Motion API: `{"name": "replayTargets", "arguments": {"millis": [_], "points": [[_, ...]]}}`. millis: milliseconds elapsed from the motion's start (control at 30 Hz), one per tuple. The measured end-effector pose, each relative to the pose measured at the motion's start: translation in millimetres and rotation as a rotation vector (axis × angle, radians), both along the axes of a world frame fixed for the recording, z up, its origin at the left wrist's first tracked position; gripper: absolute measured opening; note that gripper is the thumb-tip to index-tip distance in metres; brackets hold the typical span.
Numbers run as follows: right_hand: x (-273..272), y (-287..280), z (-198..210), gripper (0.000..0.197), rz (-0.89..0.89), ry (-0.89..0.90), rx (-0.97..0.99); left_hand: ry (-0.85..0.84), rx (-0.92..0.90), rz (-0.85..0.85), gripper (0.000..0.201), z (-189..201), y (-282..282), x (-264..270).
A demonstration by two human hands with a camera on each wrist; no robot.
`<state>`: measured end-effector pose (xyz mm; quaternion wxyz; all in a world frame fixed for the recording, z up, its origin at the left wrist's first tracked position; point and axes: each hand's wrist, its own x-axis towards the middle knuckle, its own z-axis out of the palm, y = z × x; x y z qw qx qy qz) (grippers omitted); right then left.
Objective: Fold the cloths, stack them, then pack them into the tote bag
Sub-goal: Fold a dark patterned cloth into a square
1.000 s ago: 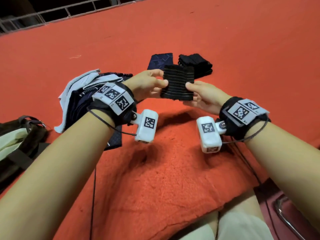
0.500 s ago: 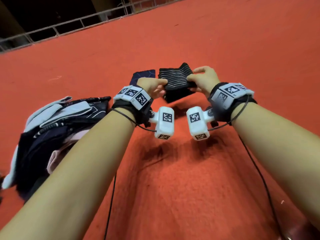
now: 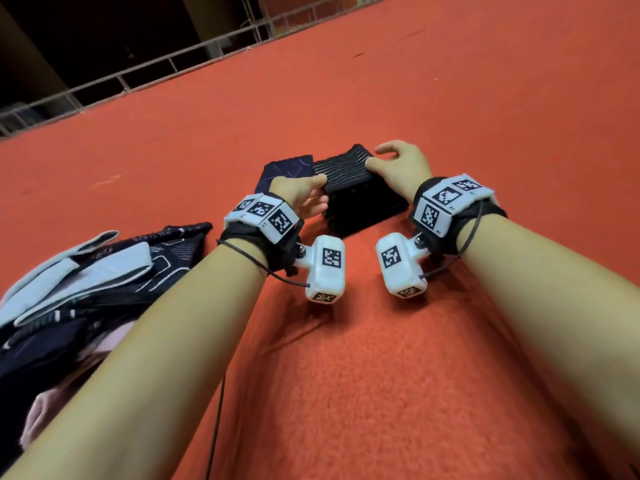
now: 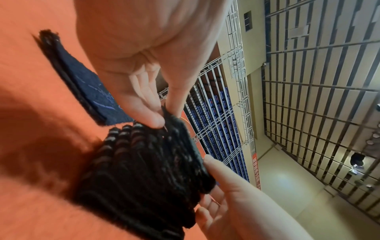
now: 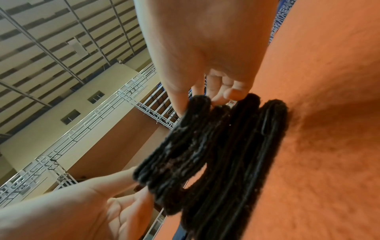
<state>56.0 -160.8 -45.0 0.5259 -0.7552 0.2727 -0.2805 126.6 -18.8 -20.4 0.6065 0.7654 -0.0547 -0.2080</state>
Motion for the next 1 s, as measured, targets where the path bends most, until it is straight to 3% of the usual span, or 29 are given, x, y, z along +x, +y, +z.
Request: {"name": "replayTargets", "arguments": {"millis": [300, 400, 500, 700, 833, 1000], "points": [[0.5, 1.5, 1.6, 0.029, 0.025, 0.05, -0.189, -0.051, 0.087, -0.026, 0.026, -7.8, -1.9, 6.1], [-2.6, 3.3, 3.8, 0.031, 0.049, 0.191, -0.318, -0.149, 0.152, -0.031, 0.012, -9.1, 0.2, 1.0], [-7.3, 4.6, 7.1, 0.032, 0.062, 0.276, -0.36, -0.372, 0.331, -0.167, 0.044, -11.2, 2.4, -2.4], [-10.9, 3.5, 2.7, 0.031, 0.05, 0.33, -0.319, -0.411, 0.568, -0.371, 0.047, -22.3, -2.9, -4.0], [-11.0, 2.7, 3.5, 0.032, 0.062, 0.307, -0.307, -0.405, 0.501, -0.355, 0.047, -32.9, -1.5, 3.8], [-9.3, 9.8, 6.9, 0.037, 0.087, 0.268, -0.302, -0.456, 0.328, -0.257, 0.046, -17.1, 10.4, 4.1]]}}
